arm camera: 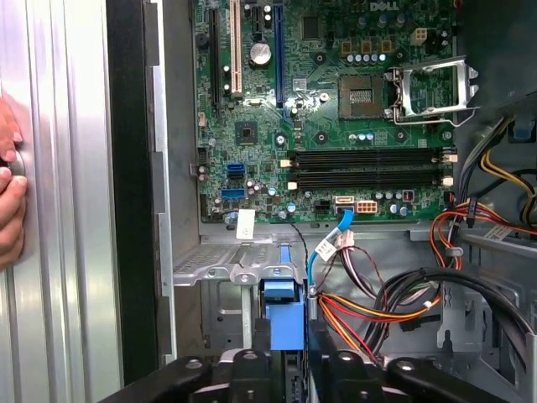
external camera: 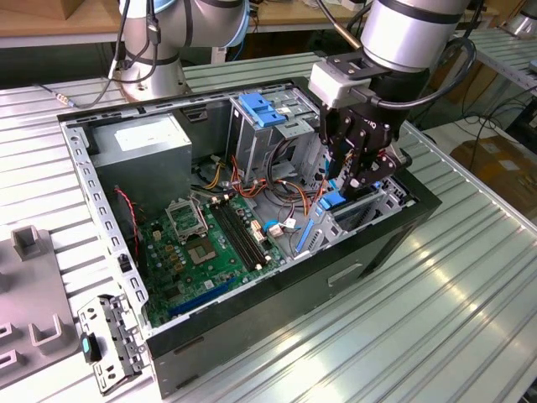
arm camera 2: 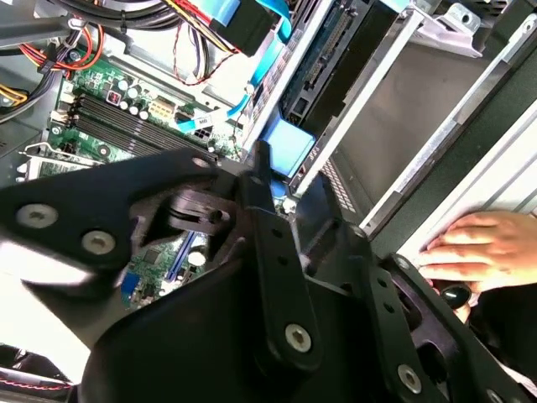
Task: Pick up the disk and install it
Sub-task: 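Insert the disk into the insertion slot, then insert the first disk wire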
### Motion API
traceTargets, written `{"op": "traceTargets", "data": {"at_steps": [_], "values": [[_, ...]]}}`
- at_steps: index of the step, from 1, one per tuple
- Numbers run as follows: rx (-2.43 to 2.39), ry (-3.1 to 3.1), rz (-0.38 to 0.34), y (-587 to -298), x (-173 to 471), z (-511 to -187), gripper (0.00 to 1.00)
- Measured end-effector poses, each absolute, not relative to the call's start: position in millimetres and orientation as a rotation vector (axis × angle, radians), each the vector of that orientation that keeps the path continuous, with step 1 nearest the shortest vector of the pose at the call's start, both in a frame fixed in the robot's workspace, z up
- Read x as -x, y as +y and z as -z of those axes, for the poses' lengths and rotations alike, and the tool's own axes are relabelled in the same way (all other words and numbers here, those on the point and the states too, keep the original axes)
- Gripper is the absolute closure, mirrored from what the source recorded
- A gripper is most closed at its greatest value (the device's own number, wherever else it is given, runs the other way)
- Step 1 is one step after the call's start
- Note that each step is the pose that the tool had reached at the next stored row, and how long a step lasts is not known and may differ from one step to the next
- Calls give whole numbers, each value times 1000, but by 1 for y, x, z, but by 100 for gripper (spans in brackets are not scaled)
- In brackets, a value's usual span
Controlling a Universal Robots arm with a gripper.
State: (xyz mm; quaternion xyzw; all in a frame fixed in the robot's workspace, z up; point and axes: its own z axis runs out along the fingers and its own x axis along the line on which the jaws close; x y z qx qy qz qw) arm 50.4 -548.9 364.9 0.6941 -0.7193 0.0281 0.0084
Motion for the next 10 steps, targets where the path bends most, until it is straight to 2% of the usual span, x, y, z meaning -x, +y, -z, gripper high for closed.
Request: {"op": "traceTargets", "data": {"at_steps": [1,2,10], "values": [[-2169,-2248,-88,-549,-50,-365,82],[-2169,-2248,-88,-549,-50,-365,88],[-2169,-2247,-88,-549,-50,-365,89]]}}
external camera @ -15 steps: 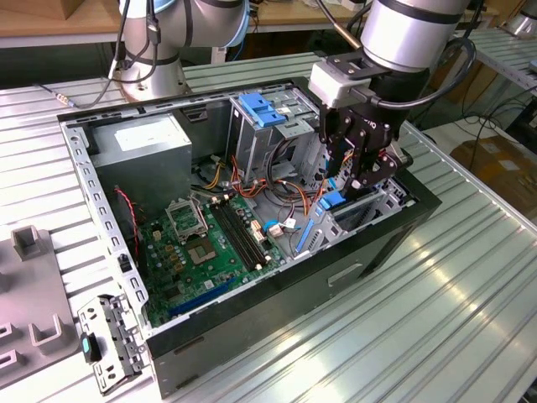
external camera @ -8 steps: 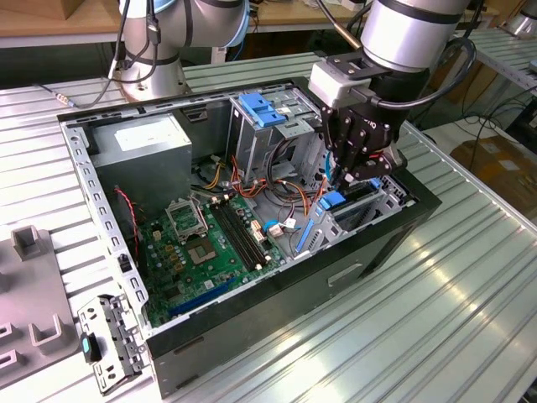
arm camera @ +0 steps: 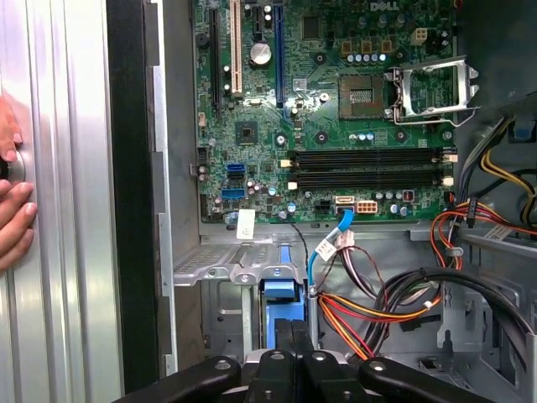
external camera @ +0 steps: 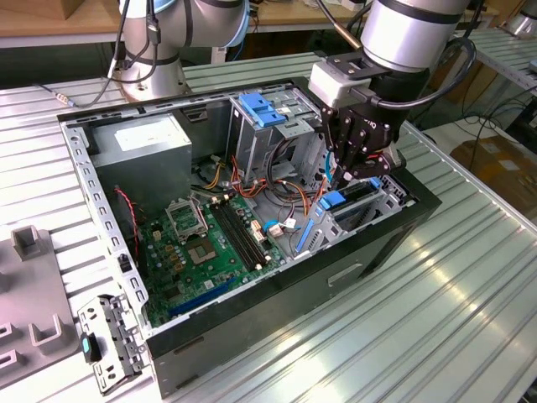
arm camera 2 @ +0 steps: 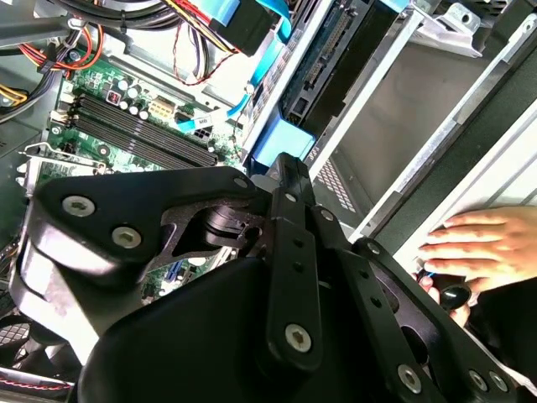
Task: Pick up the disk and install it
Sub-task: 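Insert the first disk wire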
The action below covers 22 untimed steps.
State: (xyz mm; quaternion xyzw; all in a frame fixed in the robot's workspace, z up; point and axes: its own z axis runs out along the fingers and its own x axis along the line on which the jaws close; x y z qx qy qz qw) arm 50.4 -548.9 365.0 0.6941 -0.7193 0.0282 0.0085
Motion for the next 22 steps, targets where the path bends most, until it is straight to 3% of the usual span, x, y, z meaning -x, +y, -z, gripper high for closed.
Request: {"op": "traceTargets", "data": {"at_steps": [22], "values": [[-2273,-2143,-92,-549,-72,-365,89]]}}
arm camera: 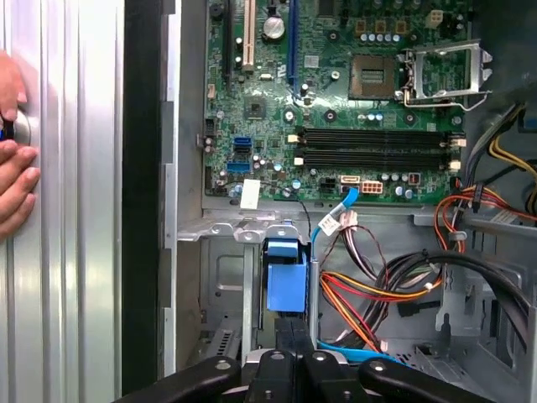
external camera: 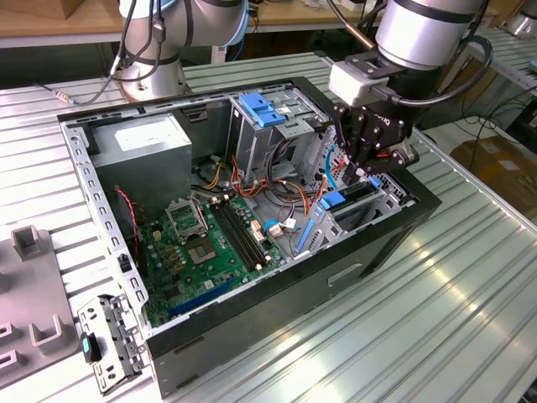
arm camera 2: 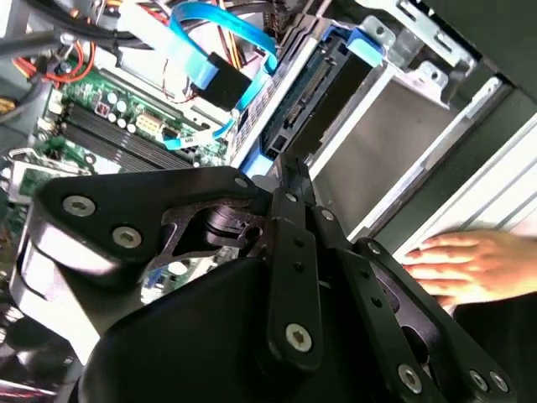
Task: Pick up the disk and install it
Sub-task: 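Insert the first disk wire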
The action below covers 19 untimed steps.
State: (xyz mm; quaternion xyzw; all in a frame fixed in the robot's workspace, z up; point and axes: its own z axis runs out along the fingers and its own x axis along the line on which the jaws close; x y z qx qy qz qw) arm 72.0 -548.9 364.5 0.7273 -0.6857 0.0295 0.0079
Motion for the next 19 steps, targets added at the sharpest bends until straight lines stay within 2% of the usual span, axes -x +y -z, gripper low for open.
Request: {"op": "traceTargets", "data": {"at_steps": [9,19], "values": [[-2328,-2079,-99,-547,-79,-366,89],[-2352,-2052,-97,-543,-116,-365,89]]}}
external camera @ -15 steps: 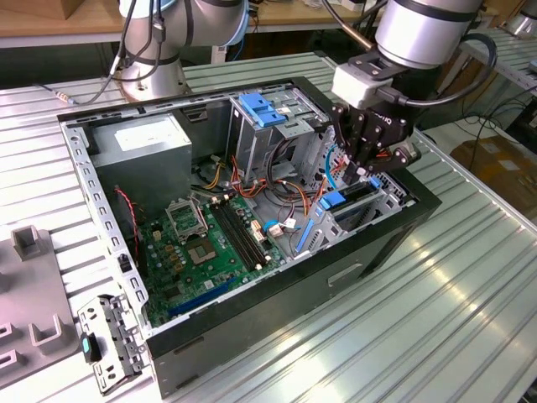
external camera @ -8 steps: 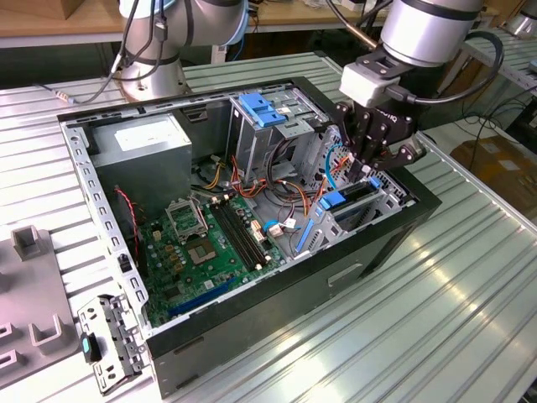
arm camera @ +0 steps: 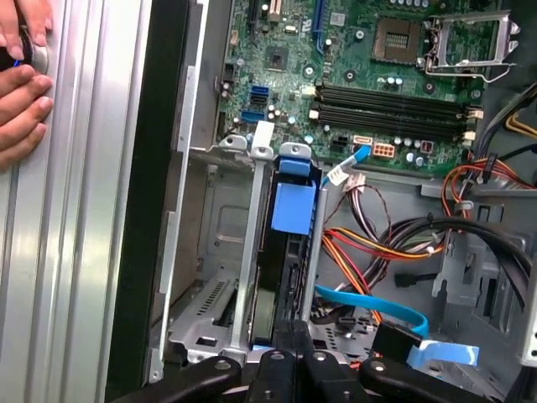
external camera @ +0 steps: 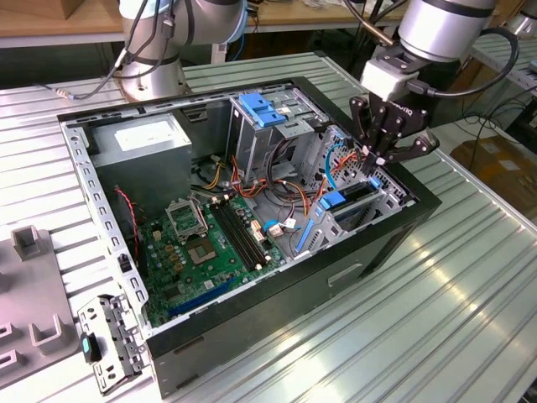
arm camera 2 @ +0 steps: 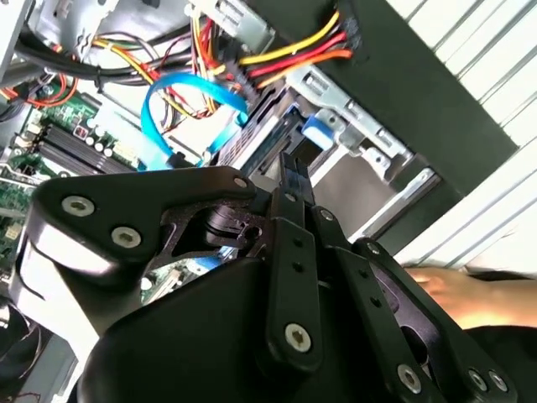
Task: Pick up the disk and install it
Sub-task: 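Insert the first disk wire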
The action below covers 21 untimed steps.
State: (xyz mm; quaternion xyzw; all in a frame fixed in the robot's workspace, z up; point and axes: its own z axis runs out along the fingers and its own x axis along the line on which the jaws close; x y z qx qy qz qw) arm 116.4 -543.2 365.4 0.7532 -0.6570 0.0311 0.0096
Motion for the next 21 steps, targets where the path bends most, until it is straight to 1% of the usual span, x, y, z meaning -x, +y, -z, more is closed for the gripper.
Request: {"op": "traceTargets", "data": {"at_steps": [3,9,21], "values": [[-2391,-2007,-97,-543,-118,-367,89],[-2421,-1969,-93,-542,-120,-381,89],[-2469,-1909,-92,-536,-134,-381,89]]}}
